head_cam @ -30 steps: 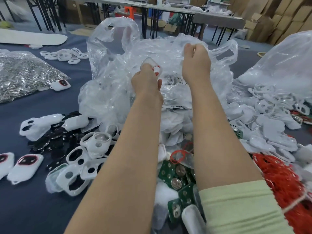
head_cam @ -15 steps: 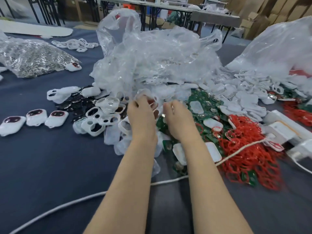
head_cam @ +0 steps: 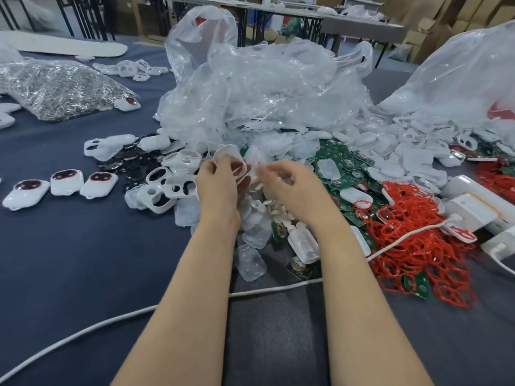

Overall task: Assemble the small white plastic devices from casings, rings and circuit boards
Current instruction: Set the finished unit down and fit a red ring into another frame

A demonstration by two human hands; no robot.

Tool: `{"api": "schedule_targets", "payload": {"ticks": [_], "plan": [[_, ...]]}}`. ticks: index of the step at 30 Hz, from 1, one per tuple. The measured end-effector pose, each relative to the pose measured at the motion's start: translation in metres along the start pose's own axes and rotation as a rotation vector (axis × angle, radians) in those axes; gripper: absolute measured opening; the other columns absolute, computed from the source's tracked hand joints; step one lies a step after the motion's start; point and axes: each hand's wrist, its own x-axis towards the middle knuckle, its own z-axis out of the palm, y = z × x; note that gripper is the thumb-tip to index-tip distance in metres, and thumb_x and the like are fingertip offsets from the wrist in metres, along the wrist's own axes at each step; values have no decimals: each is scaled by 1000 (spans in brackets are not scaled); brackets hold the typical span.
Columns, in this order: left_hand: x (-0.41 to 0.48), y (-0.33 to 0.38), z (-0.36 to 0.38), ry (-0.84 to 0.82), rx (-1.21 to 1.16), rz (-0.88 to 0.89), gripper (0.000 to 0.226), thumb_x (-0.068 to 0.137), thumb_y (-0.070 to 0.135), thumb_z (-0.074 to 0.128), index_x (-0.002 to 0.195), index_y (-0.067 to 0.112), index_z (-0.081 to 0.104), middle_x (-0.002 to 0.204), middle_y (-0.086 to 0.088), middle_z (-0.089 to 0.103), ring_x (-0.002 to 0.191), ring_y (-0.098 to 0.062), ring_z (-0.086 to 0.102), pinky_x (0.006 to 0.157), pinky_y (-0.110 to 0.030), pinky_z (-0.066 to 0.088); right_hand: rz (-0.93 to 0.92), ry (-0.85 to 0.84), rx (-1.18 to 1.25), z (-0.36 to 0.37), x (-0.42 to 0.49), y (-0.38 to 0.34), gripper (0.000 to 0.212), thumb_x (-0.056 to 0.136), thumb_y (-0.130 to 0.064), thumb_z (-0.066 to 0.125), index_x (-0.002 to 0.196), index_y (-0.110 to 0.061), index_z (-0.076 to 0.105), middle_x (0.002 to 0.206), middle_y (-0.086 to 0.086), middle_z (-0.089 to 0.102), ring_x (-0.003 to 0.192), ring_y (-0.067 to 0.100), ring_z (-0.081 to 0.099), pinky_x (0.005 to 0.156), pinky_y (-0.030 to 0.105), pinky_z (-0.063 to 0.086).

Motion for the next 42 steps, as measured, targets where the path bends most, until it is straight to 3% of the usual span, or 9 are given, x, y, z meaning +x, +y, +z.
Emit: {"api": "schedule_targets", "payload": {"ticks": [3, 6, 10, 15, 20, 23, 28, 33, 42], "plan": [[-1, 1, 0, -15, -38, 10, 14, 94, 14, 55, 79, 14, 56, 88, -8, 71, 66, -13, 68, 51, -23, 51, 106, 90, 199, 0, 3, -3, 54, 98, -55, 28, 102, -18, 68, 99, 1, 69, 85, 3, 60, 69, 13, 48], [-2, 1, 3, -16, 3, 65, 11, 96, 13, 54, 86, 11, 58, 103, -15, 70, 85, -19, 72, 64, -23, 56, 113, 146, 186, 2, 4, -3, 39, 104, -37, 27, 117, -22, 60, 97, -4, 68, 75, -4, 55, 60, 8, 43], [-5, 3, 5, -21, -58, 113, 5, 97, 10, 52, 93, 13, 54, 93, -12, 70, 66, -11, 72, 55, -17, 52, 27, 121, 63, 2, 3, -1, 32, 97, -16, 45, 128, -21, 52, 97, -5, 63, 85, 10, 60, 78, 31, 51], [-8, 1, 6, -61, -14, 134, 8, 97, 10, 53, 92, 17, 53, 97, -13, 70, 67, -12, 72, 56, -17, 52, -11, 103, 44, -4, 2, 1, 25, 97, -27, 50, 118, -25, 63, 99, -10, 64, 89, -2, 57, 77, 8, 43], [-4, -3, 7, -89, 41, 149, 7, 96, 7, 53, 101, 12, 53, 93, -9, 68, 83, -19, 71, 65, -23, 56, 49, 262, -31, -3, 1, -1, 25, 93, -10, 44, 104, -22, 63, 97, -3, 69, 91, 15, 63, 84, 37, 52], [-2, -7, 8, -111, 73, 139, 13, 95, 4, 53, 107, 11, 52, 106, -14, 67, 95, -25, 69, 74, -29, 57, 69, 244, -225, 0, 1, 2, 18, 88, -12, 54, 94, -20, 69, 94, 0, 69, 91, 20, 62, 84, 40, 51], [-3, -8, 9, -148, 29, 87, 13, 96, 2, 51, 92, 14, 57, 100, -15, 68, 92, -25, 68, 74, -32, 58, 112, 171, -413, 10, 5, 3, 19, 90, -17, 55, 97, -17, 73, 106, 8, 69, 101, 29, 60, 88, 41, 50], [-5, -1, 10, -191, -185, -51, 18, 98, 4, 42, 89, 8, 56, 67, -5, 71, 78, -21, 68, 60, -25, 57, 134, 227, -384, 14, 8, 2, 23, 95, -21, 51, 105, -15, 70, 106, 8, 69, 102, 29, 60, 88, 41, 49], [-13, -2, 6, -212, -93, -7, 22, 94, -11, 41, 103, 6, 52, 91, -12, 66, 76, -15, 69, 61, -20, 57, 54, 314, -3, 6, 5, -2, 22, 96, -11, 48, 110, -13, 66, 102, 4, 66, 97, 18, 60, 86, 29, 47]]}}
